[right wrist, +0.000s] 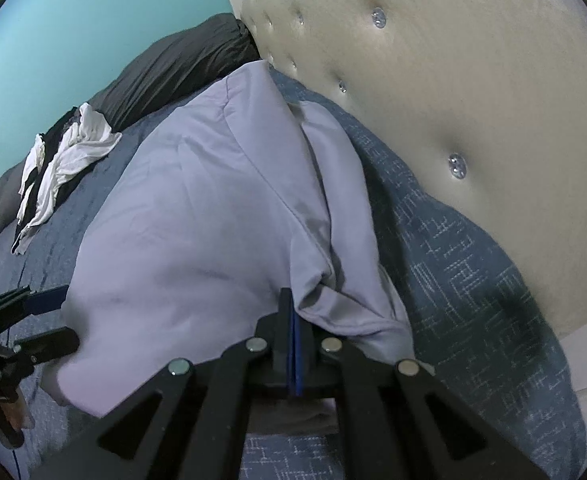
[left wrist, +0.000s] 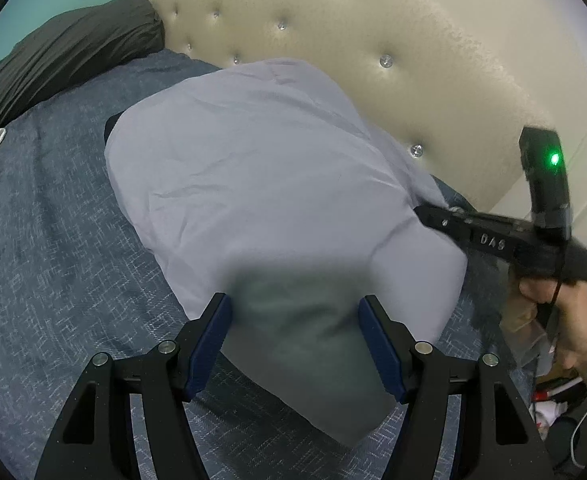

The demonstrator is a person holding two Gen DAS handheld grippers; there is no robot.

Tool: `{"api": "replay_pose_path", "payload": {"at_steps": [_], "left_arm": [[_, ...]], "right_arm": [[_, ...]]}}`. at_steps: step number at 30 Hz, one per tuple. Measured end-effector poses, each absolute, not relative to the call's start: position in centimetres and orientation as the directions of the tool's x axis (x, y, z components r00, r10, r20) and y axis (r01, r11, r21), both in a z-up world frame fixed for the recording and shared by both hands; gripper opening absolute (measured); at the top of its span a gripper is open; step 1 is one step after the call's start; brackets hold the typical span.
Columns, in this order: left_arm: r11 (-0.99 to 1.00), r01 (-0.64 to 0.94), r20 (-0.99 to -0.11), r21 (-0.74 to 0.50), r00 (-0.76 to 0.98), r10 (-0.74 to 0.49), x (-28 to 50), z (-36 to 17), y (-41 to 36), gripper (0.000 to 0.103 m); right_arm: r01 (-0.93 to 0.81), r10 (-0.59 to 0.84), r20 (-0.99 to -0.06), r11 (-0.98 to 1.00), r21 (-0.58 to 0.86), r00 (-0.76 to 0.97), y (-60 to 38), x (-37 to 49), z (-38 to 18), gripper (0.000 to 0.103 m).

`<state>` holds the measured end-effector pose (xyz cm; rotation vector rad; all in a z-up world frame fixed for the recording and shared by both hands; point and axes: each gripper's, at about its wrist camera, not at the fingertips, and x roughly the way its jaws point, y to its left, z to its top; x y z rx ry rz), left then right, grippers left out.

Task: Fold clothes

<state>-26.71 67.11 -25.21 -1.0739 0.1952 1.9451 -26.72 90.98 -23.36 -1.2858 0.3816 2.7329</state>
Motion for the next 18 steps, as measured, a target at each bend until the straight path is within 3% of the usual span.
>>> {"api": "replay_pose_path", "payload": {"at_steps": [7, 13, 18], "left_arm": [[-0.598, -0.759, -0.755, -0.256, -0.23, 0.614, -26.8, -25.0, 66.7, 0.07], [-0.594, -0.766, -0.756, -0.246, -0.232, 0.612, -26.6, -25.1, 67.1, 0.07], [-0.586, -0.776, -0.752, -0.233, -0.237, 0.614, -26.6, -25.4, 67.1, 0.07]], "right_arm": [[-0.221, 0.038, -0.684, -0.958, 0.182, -0.729, 91.3, -24.8, -20.3, 0.0], [-0.258, 0.057, -0.74, -0.953, 0.16, -0.67, 91.4, -25.0, -23.1, 0.0], [-0.277, 0.02, -0.746, -0.935, 0.222, -0.665, 92.2, -25.1, -24.7, 0.0]]}}
